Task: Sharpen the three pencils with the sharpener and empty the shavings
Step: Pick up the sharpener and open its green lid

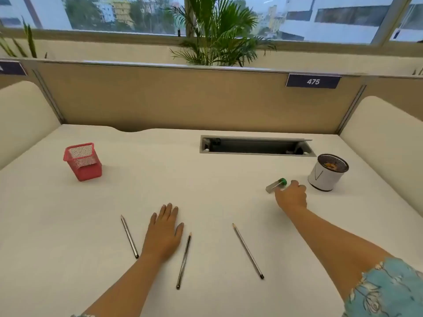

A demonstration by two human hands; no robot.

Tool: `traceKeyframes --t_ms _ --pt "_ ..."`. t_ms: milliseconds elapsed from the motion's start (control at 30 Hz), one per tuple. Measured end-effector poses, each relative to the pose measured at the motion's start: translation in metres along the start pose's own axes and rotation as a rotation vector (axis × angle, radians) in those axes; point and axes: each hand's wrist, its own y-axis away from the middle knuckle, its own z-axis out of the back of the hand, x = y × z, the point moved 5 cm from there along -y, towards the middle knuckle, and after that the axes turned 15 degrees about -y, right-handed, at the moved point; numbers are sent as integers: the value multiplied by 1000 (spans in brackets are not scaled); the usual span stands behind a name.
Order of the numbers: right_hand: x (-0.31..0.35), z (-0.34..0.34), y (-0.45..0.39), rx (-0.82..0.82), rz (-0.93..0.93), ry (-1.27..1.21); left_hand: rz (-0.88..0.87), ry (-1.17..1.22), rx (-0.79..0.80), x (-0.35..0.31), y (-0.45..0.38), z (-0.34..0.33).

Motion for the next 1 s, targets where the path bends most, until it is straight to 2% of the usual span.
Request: traceKeyframes --t_ms 133,233,333,467,600,767,867,1000 --pt "8 -4 -23 121 -164 -23 58 16 -31 -1 3 2" --pt "14 -15 -36 223 -169 37 123 67 -65 2 4 3" --pt "9 -25 -53 195 -220 -8 172 68 -64 4 4 4" --pt "16 -35 -48 174 -157 -34 185 80 -66 4 3 6" --pt "42 -48 -20 193 -87 -302 180 77 -73 5 2 6" --pt "85 -74 63 476 51 -692 171 72 -94 4 2 5" --pt "100 -86 113 607 90 -728 169 62 -83 3 0 4" --pt "102 -95 153 605 141 -676 147 159 -112 3 9 9"
